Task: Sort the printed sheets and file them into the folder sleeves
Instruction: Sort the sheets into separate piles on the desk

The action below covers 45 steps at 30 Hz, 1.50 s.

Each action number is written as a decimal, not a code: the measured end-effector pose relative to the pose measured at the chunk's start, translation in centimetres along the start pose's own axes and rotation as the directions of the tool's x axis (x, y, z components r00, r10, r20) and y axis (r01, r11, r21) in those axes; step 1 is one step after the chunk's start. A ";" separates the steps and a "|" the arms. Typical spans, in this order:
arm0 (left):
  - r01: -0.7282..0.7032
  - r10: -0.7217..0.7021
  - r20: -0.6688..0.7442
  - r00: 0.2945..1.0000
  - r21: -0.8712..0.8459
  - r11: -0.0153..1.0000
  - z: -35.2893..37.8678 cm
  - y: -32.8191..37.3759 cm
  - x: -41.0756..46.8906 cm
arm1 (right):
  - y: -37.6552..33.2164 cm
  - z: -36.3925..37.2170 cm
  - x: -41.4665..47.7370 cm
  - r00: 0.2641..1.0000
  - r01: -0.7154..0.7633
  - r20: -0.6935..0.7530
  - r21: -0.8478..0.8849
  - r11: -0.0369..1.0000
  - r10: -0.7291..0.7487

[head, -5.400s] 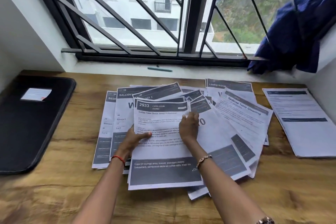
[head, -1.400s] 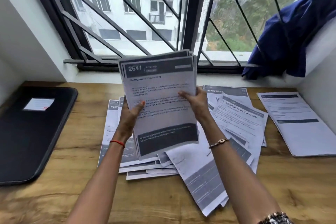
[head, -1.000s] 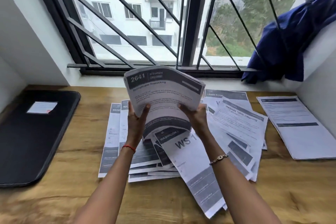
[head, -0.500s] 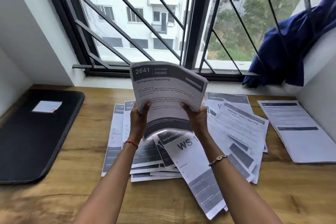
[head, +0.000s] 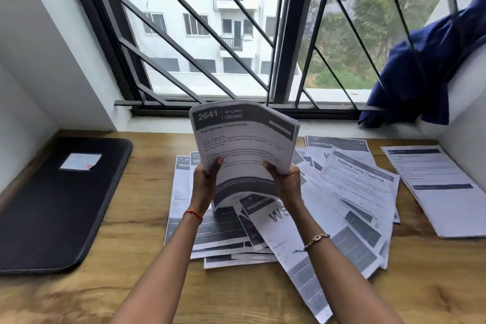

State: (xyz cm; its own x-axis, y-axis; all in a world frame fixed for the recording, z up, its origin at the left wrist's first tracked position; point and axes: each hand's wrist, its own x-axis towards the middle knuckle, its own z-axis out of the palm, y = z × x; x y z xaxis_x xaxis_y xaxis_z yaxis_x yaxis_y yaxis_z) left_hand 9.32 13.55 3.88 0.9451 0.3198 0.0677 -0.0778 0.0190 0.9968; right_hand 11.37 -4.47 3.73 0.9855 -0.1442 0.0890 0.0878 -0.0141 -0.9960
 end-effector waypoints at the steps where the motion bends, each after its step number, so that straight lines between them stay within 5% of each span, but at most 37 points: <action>1: 0.021 -0.021 0.025 0.999 0.006 1.000 -0.3 -0.3 0.1 | 0.3 0.1 -0.1 1.000 -0.001 0.011 -0.005 1.000 0.001; 6: 0.046 -0.053 0.128 0.990 0.057 0.997 -0.7 -0.1 1.0 | 0.8 -0.1 0.2 0.999 -0.027 0.020 -0.029 0.999 0.027; 16: -0.242 0.233 0.101 0.967 0.088 0.966 -1.0 3.1 3.5 | -1.0 -0.7 1.4 0.995 0.035 -0.086 -0.071 0.997 -0.041; 19: -0.227 0.217 0.082 0.973 0.132 0.965 -0.4 3.3 4.4 | -1.7 -0.1 2.1 0.990 0.052 -0.124 -0.101 0.994 -0.065; 24: -0.238 0.242 0.012 0.970 0.243 0.940 -0.5 4.2 6.0 | -3.8 0.5 2.8 0.990 -0.124 -0.069 -0.036 0.992 0.121; 27: -0.121 0.131 -0.004 0.991 0.363 0.924 -1.6 2.6 6.5 | -3.3 0.4 2.8 0.950 -0.309 0.061 0.021 0.951 0.307; 32: 0.136 -0.158 0.008 0.987 0.471 0.872 -3.3 -2.7 4.3 | 1.7 0.6 0.8 0.912 -0.404 0.020 -0.132 0.905 0.409; 39: 0.279 -0.349 0.062 0.935 0.478 0.833 -4.1 -5.9 0.9 | 4.6 0.5 -2.6 0.938 -0.321 0.026 -0.305 0.897 0.345; 45: 0.270 -0.337 0.047 0.940 0.498 0.824 -3.8 -5.8 0.1 | 4.6 1.0 -2.7 0.946 -0.285 0.002 -0.475 0.833 0.324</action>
State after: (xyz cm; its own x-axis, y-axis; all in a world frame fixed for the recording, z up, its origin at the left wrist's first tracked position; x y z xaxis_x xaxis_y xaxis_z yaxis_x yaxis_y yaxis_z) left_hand 8.62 17.09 -2.01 0.9299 0.2496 -0.2700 0.3491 -0.3692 0.8613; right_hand 9.25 -3.18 -1.12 0.9611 -0.1390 -0.2388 -0.2760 -0.4403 -0.8544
